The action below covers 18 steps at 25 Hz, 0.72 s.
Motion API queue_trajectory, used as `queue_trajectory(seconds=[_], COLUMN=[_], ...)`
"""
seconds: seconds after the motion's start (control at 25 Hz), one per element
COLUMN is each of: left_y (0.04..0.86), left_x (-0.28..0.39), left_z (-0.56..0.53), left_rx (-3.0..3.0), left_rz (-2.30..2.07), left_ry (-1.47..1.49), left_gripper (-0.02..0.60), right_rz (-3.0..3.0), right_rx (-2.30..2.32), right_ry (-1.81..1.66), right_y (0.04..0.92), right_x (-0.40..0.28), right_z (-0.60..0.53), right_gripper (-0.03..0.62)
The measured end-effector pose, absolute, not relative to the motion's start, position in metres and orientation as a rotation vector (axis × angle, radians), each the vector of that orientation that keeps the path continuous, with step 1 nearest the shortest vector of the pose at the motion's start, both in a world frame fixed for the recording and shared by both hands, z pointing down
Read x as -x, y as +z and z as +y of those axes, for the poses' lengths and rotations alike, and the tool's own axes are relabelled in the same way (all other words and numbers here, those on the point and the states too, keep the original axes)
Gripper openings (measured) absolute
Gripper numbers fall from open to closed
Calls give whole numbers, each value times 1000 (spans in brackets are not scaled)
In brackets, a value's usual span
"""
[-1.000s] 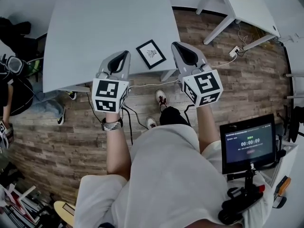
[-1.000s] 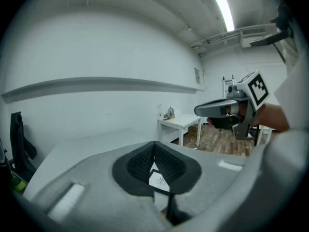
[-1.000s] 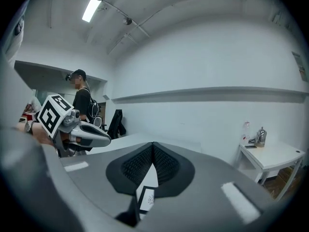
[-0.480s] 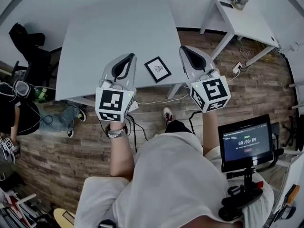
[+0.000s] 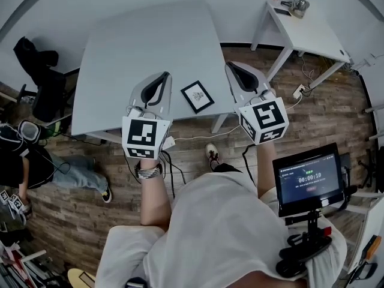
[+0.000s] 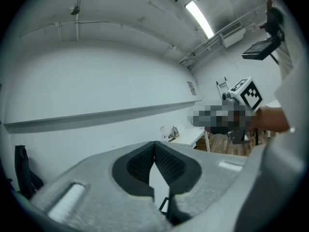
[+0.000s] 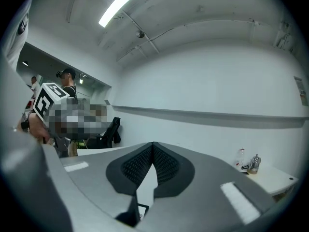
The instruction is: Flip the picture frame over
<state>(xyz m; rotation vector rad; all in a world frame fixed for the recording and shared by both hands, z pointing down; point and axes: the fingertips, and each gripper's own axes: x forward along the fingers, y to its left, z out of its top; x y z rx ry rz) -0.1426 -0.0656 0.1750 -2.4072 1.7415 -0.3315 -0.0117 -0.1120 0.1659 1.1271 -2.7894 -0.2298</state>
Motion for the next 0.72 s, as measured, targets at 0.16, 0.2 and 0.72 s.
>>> queue_trajectory(seconds=[0.16, 0.2, 0.72], left_y=[174, 174, 183], left_x=[144, 144, 139], left_z=[-65, -66, -68], left_rx=[2404, 2404, 2432], left_rz=[1745, 1747, 1748], left_ry=[-327, -327, -317], left_gripper=[4, 5, 5], right_rz=[-2797, -2798, -2791], right_rx=[-1134, -1132, -1115], right_ry=[-231, -229, -224], right_y=[162, 163, 165], right_x=[10, 10, 8], right_z=[-111, -111, -111], right_gripper=[2, 2, 2])
